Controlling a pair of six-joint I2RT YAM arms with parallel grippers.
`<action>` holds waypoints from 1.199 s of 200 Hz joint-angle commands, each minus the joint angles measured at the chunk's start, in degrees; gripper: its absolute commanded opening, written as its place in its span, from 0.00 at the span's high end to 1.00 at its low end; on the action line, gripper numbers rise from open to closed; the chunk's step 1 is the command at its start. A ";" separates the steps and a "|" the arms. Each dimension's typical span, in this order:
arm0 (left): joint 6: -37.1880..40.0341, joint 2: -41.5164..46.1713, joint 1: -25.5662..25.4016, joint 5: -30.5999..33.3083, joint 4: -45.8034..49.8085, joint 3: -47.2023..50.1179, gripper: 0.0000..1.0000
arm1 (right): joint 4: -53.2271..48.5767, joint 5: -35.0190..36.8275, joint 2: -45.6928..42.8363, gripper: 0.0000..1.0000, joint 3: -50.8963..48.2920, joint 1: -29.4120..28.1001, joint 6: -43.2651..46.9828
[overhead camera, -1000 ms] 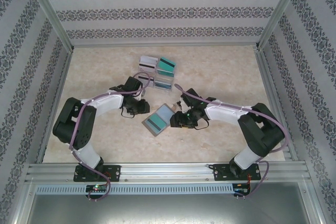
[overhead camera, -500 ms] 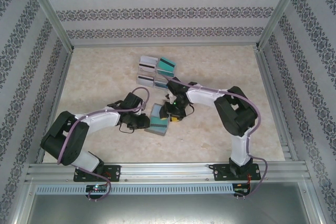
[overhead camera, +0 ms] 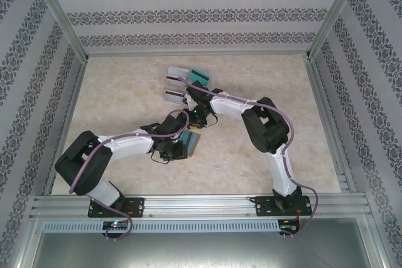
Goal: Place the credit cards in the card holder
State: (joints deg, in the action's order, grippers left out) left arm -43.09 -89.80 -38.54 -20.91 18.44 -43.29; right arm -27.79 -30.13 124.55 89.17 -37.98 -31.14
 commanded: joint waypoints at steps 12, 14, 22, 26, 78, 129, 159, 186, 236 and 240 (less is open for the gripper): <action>0.01 -5.34 -3.64 -3.97 -9.90 -5.14 0.74 | 0.59 -0.62 -4.46 0.45 0.61 -0.19 4.76; 0.18 -5.38 -3.64 -3.86 -9.73 -5.38 0.74 | 0.38 -0.45 -4.81 0.45 0.58 -0.02 4.85; 0.53 -5.26 -3.65 -3.33 -9.21 -6.19 0.72 | -0.19 -0.12 -6.22 0.45 0.36 0.80 5.34; 0.63 -5.19 -3.64 -3.05 -9.10 -6.54 0.72 | -0.31 0.04 -7.00 0.45 0.17 1.16 5.60; 5.33 -7.93 -3.15 -3.15 -4.25 -15.76 0.68 | -2.89 4.65 -16.86 0.45 -2.63 7.73 8.91; 14.36 -1.89 5.65 -0.20 8.65 -22.23 0.63 | -8.53 16.03 -15.98 0.43 4.88 12.63 19.11; 15.94 0.25 16.35 -2.27 9.11 -22.08 0.59 | -8.37 22.63 -12.35 0.41 11.20 13.15 24.88; 16.14 0.91 22.31 -1.98 8.15 -22.50 0.56 | -8.57 25.83 -8.76 0.35 16.36 12.79 31.97; 15.75 -1.67 26.02 -4.53 5.47 -22.95 0.56 | -12.97 27.28 0.83 0.28 30.80 13.68 37.72; 15.80 -1.92 26.03 -4.71 5.38 -23.02 0.56 | -14.04 27.19 1.86 0.28 32.63 13.56 37.93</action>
State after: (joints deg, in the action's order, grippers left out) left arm -28.69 -90.35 -13.37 -23.55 24.21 -64.97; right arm -37.15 -4.49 121.30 112.46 -24.58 2.22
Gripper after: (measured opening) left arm 0.436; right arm 0.720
